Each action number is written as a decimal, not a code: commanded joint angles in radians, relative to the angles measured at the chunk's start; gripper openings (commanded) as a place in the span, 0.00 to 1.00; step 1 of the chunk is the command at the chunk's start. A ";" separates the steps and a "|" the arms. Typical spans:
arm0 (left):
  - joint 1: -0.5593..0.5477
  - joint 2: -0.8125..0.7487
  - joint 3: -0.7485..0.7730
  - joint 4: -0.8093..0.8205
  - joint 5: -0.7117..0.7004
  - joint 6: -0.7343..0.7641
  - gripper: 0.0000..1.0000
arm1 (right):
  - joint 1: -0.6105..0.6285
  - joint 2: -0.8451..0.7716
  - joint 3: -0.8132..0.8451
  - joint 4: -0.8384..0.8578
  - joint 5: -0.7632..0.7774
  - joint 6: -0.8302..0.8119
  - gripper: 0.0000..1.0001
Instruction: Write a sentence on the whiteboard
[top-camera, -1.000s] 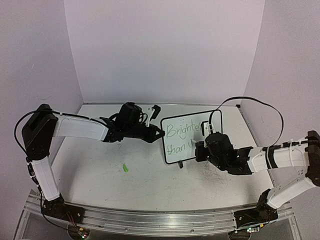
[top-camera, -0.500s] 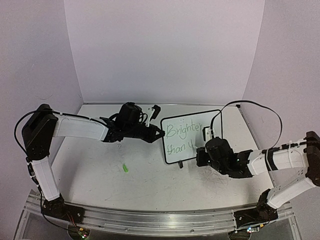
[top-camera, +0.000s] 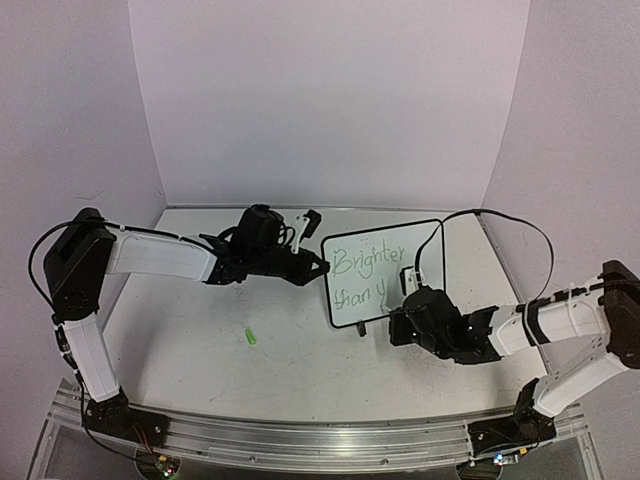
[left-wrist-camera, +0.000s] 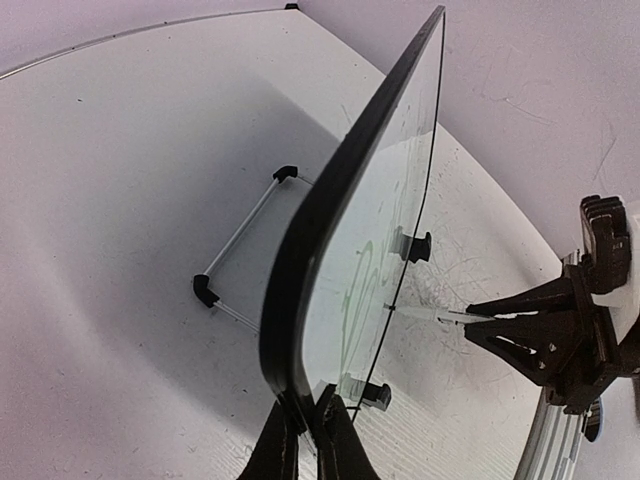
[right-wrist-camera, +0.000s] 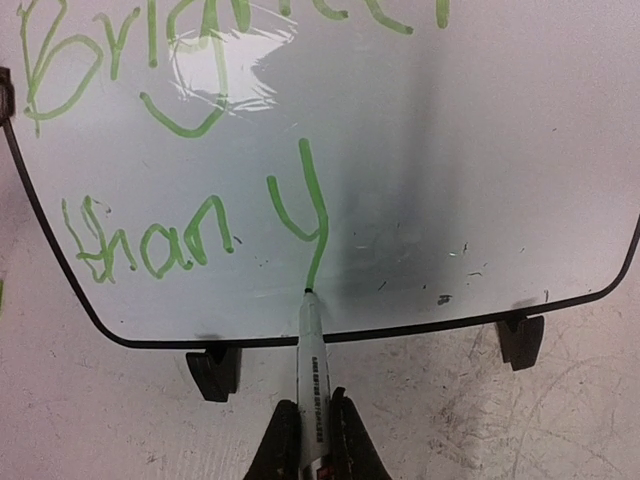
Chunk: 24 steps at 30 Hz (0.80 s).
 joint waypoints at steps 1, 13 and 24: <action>0.014 -0.020 0.037 -0.038 -0.074 0.041 0.00 | 0.011 0.040 0.032 0.005 0.008 0.007 0.00; 0.014 -0.024 0.037 -0.037 -0.080 0.044 0.00 | -0.048 -0.115 0.000 -0.017 0.010 -0.035 0.00; 0.014 -0.015 0.038 -0.038 -0.079 0.044 0.00 | -0.082 -0.092 0.014 0.049 -0.049 -0.091 0.00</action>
